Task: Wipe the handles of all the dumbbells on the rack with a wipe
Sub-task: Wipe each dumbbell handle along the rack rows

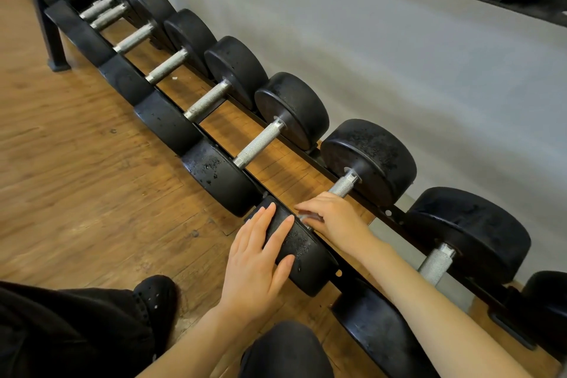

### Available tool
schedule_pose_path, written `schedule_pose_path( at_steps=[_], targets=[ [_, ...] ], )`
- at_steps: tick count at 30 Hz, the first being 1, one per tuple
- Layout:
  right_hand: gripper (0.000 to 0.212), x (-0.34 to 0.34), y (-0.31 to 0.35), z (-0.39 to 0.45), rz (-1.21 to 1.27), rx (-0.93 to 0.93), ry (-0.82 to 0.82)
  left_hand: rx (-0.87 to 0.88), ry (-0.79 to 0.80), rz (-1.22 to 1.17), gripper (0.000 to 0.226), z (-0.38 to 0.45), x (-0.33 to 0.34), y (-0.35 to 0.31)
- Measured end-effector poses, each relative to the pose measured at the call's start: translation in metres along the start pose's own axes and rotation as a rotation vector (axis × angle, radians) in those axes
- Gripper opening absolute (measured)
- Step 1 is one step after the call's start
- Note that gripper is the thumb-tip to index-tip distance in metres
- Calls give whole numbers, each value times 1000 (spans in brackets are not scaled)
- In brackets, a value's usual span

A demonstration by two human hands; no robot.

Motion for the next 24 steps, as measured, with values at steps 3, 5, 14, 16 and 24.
schedule_pose_path(
  at_steps=[3,5,14,16,24],
  targets=[
    [32,-2,-1,3,-26,-40,63,2,8,1,52,0,0,1],
    [20,-1,1,3,-44,-127,89,9,17,-10,53,-1,-1,2],
    [37,-5,-5,6,22,-19,170,-1,27,-25,53,0,1,1],
    [40,-7,-4,8,36,44,243,4,30,-15,53,0,1,2],
    [34,-4,3,-18,-82,-91,142,-13,31,4,53,0,1,1]
  ],
)
Point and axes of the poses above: each hand's wrist, its own z-axis towards the middle knuckle, its own x-axis out of the palm, y = z × x, the point moved 5 cm from there along z, towards the middle knuckle, and after that the axes turned 3 degrees about -x, right-handed, at the moved point
